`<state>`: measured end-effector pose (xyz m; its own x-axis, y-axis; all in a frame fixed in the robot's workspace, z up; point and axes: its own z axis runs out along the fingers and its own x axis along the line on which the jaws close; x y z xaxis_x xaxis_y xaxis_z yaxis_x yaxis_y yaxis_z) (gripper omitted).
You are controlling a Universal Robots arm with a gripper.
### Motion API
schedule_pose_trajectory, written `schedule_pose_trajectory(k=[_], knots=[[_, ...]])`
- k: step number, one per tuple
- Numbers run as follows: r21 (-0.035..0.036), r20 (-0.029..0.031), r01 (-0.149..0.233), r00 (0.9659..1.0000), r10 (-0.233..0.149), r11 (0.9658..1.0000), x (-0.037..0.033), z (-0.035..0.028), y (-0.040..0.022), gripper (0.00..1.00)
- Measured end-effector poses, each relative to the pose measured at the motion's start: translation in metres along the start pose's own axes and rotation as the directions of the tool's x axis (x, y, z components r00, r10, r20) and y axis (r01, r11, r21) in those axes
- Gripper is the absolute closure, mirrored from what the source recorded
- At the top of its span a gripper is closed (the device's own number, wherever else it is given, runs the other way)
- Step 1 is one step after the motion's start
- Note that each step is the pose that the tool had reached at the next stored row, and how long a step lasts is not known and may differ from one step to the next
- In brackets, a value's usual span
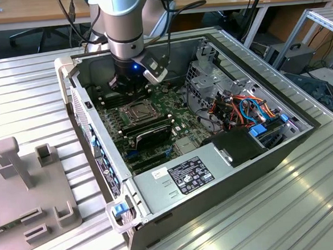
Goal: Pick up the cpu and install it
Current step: 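Install the first cpu locking lever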
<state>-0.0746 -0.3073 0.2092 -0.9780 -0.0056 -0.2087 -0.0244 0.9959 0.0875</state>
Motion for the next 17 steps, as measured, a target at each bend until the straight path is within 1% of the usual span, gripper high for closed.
schedule_pose_trajectory(k=[17], knots=[[0.0001, -0.0001, 0.000, 1.0000, 0.000, 1.0000, -0.0024, 0.0073, -0.0007, 0.89]])
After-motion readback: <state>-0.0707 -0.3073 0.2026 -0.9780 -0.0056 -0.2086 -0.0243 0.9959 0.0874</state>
